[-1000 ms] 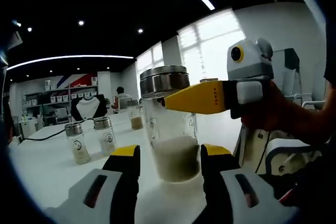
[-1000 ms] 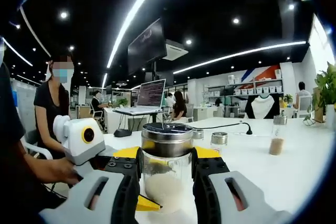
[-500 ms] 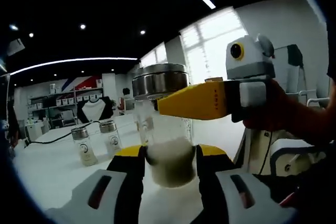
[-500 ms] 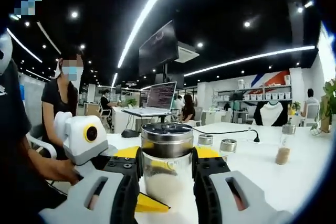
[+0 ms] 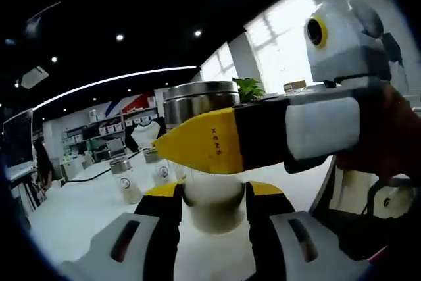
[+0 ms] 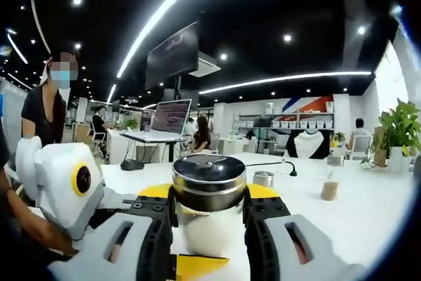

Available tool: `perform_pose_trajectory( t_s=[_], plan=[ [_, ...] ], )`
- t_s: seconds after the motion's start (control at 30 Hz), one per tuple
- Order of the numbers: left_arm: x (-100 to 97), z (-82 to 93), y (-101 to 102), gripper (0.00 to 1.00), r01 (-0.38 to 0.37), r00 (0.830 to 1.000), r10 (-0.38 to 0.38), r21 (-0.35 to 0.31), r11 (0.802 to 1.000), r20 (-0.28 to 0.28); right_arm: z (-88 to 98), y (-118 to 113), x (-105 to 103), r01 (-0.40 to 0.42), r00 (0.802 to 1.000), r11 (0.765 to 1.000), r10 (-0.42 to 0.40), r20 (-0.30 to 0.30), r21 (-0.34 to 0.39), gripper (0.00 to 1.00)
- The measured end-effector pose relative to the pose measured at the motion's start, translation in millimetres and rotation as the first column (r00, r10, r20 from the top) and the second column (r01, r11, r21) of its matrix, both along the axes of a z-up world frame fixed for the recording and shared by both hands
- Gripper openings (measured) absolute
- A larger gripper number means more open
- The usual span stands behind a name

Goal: Rotate the seasoning bottle until the label or dispensing opening points toward the visible target arrow and the bottle remains upright within the marked orientation range

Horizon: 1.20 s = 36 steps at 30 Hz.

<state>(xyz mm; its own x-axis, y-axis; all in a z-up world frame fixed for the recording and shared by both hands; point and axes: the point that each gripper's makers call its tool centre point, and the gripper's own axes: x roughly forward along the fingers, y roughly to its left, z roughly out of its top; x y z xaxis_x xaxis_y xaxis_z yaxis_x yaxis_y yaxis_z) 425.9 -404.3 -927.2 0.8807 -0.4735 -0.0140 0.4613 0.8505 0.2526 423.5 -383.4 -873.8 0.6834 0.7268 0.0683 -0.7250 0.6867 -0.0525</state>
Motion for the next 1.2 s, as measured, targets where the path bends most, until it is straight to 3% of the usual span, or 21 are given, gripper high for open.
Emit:
perform_pose_trajectory(
  t_s=[0.13, 0.23, 0.43, 0.6, 0.7, 0.77, 0.87, 0.9, 0.97, 1.03, 1.1, 1.13, 1.17, 1.2],
  plan=[
    [0.5, -2.7, 0.8, 0.41, 0.026, 1.0, -0.026, 0.001, 1.0, -0.011, -3.0, -2.8, 4.6, -0.002, 0.999, 1.0, 0.003, -0.045, 0.015, 0.38],
    [-1.0, -0.1, 0.6, 0.41, 0.077, 0.997, -0.077, -0.01, 0.997, 0.001, -2.1, -3.2, 3.8, -0.049, 0.997, 0.999, 0.05, -0.062, 0.023, 0.38],
    [-4.0, 4.6, -2.8, 0.41, 0.235, 0.97, -0.24, -0.1, 0.967, -0.042, 1.0, -2.1, -0.4, -0.143, 0.988, 0.99, 0.143, -0.057, 0.002, 0.38],
    [-10.1, 8.1, -5.4, 0.41, 0.36, 0.927, -0.368, -0.111, 0.926, -0.064, 4.9, -0.2, -10.6, -0.247, 0.968, 0.969, 0.246, -0.043, -0.02, 0.38],
    [-15.0, 12.1, -8.0, 0.41, 0.404, 0.912, -0.409, -0.099, 0.909, -0.041, 8.8, -0.4, -16.7, -0.289, 0.957, 0.957, 0.288, -0.027, -0.026, 0.38],
    [-17.1, 12.5, -9.9, 0.42, 0.432, 0.898, -0.437, -0.094, 0.897, -0.044, 8.7, 0.8, -24.4, -0.349, 0.937, 0.935, 0.349, -0.009, -0.061, 0.38],
    [-23.5, 14.5, -17.9, 0.43, 0.495, 0.865, -0.499, -0.081, 0.865, -0.043, 11.3, 0.8, -34.9, -0.422, 0.906, 0.904, 0.423, 0.009, -0.063, 0.38],
    [-28.1, 14.0, -21.6, 0.44, 0.536, 0.84, -0.54, -0.068, 0.841, -0.05, 11.4, 0.1, -36.8, -0.437, 0.899, 0.898, 0.438, 0.005, -0.061, 0.38],
    [-33.8, 11.2, -24.1, 0.44, 0.588, 0.807, -0.588, -0.024, 0.808, -0.056, 10.0, -0.6, -42.4, -0.475, 0.879, 0.877, 0.476, -0.003, -0.068, 0.38],
    [-35.2, 10.9, -25.3, 0.44, 0.607, 0.791, -0.608, -0.034, 0.794, -0.065, 9.2, 0.0, -47.9, -0.494, 0.868, 0.866, 0.496, 0.007, -0.073, 0.38],
    [-34.9, 11.7, -25.0, 0.44, 0.608, 0.79, -0.61, -0.054, 0.792, -0.065, 8.7, -0.7, -48.6, -0.496, 0.867, 0.866, 0.497, 0.011, -0.065, 0.38],
    [-33.7, 12.5, -24.8, 0.43, 0.595, 0.799, -0.598, -0.063, 0.801, -0.063, 9.3, -0.9, -47.5, -0.495, 0.868, 0.868, 0.496, 0.013, -0.051, 0.38],
    [-27.1, 14.4, -22.4, 0.43, 0.544, 0.833, -0.55, -0.092, 0.834, -0.059, 11.9, -1.7, -41.0, -0.464, 0.885, 0.886, 0.464, 0.021, -0.023, 0.38],
    [-22.2, 13.8, -21.3, 0.43, 0.506, 0.856, -0.513, -0.1, 0.857, -0.061, 12.0, -3.4, -34.6, -0.424, 0.905, 0.905, 0.424, 0.024, -0.023, 0.38]
  ],
)
